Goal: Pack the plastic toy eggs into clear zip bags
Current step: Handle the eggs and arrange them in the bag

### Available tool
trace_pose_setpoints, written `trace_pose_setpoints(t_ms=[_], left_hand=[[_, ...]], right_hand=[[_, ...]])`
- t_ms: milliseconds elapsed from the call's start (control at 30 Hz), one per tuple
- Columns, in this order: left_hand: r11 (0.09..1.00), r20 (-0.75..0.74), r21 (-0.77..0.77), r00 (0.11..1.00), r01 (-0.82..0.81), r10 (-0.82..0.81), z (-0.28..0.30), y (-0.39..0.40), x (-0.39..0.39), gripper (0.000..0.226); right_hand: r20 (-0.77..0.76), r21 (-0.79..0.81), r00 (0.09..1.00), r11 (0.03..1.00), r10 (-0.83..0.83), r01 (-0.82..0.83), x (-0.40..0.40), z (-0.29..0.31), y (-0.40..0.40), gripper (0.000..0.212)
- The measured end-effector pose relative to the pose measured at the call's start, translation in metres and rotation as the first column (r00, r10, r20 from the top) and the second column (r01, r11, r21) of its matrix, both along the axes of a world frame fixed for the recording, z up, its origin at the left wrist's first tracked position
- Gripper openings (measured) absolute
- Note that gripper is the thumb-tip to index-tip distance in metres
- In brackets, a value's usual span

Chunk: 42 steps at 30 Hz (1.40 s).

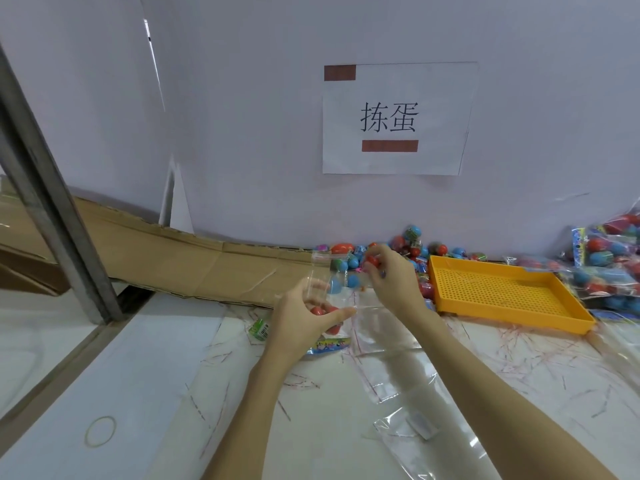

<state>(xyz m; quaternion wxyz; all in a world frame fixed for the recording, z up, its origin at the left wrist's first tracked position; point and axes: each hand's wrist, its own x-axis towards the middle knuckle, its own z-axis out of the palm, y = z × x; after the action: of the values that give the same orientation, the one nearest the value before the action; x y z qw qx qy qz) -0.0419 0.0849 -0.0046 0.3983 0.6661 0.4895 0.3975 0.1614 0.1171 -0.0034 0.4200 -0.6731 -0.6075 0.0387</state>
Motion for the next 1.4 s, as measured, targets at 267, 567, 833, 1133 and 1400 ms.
trace_pose_setpoints(t_ms=[267, 567, 833, 1133, 1400], left_hand=[[0.997, -0.070, 0.072, 0.998, 0.001, 0.004, 0.000, -0.002, 0.005, 0.073], [0.968, -0.138, 0.240, 0.990, 0.075, -0.043, 0.000, -0.007, 0.007, 0.062], [0.935, -0.189, 0.326, 0.979, 0.138, -0.078, -0.003, -0.006, 0.006, 0.083], [0.892, -0.278, 0.417, 0.959, 0.177, -0.060, -0.002, -0.006, 0.003, 0.059], [0.873, -0.338, 0.434, 0.938, 0.224, -0.073, -0.004, -0.004, 0.004, 0.067]], right_hand=[[-0.385, 0.410, 0.905, 0.912, 0.182, -0.009, -0.052, 0.029, -0.067, 0.018], [-0.085, 0.428, 0.983, 0.897, 0.165, -0.113, -0.057, 0.008, -0.081, 0.027], [-0.033, 0.362, 0.986, 0.922, 0.163, -0.140, -0.041, 0.010, -0.082, 0.026], [-0.077, 0.236, 0.975, 0.954, 0.208, -0.185, -0.033, 0.012, -0.086, 0.019], [-0.158, 0.208, 0.957, 0.956, 0.242, -0.207, -0.034, 0.009, -0.087, 0.020]])
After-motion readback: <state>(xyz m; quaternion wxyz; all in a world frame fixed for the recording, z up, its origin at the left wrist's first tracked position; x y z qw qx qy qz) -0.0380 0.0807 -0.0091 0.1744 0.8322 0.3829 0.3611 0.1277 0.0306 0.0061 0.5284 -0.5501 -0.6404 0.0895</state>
